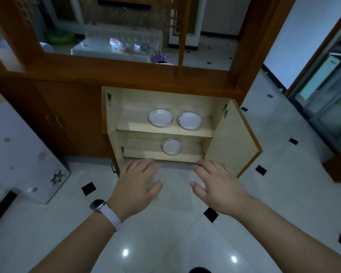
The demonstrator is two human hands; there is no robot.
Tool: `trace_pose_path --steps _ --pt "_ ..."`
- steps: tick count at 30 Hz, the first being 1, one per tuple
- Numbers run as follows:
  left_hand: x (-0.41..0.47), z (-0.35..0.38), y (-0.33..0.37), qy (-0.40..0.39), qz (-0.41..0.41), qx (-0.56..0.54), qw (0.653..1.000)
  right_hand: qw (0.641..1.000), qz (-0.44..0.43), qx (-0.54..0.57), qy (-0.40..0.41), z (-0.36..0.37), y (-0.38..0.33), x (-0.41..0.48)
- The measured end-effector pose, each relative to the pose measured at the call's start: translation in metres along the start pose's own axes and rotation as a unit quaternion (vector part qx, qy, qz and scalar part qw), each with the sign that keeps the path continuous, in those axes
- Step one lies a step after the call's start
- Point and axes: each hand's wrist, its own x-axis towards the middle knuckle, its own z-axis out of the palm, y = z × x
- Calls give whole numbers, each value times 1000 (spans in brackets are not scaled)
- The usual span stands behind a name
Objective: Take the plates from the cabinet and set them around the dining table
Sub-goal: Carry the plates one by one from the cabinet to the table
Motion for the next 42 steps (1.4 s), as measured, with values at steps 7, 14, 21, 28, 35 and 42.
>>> trace_pose_path --steps 7,14,21,28,35,42 --pt "61 15 -29 4 -13 2 1000 1000 4 17 6 19 27 80" --pt "153 37 -65 -20 -46 53 997 999 -9 53 4 30 86 202" --pt "260 64 -80 -25 -71 60 995 998 -45 52 2 33 149 303" --pt "325 73 -96 -22 -75 75 994 994 -86 55 -38 38 179 369" --pt "361 93 -141 -33 -107 70 991 991 -95 60 -74 70 185 419" --pt "397 180 -218 -108 -149 -1 983 992 -65 77 -82 129 184 462"
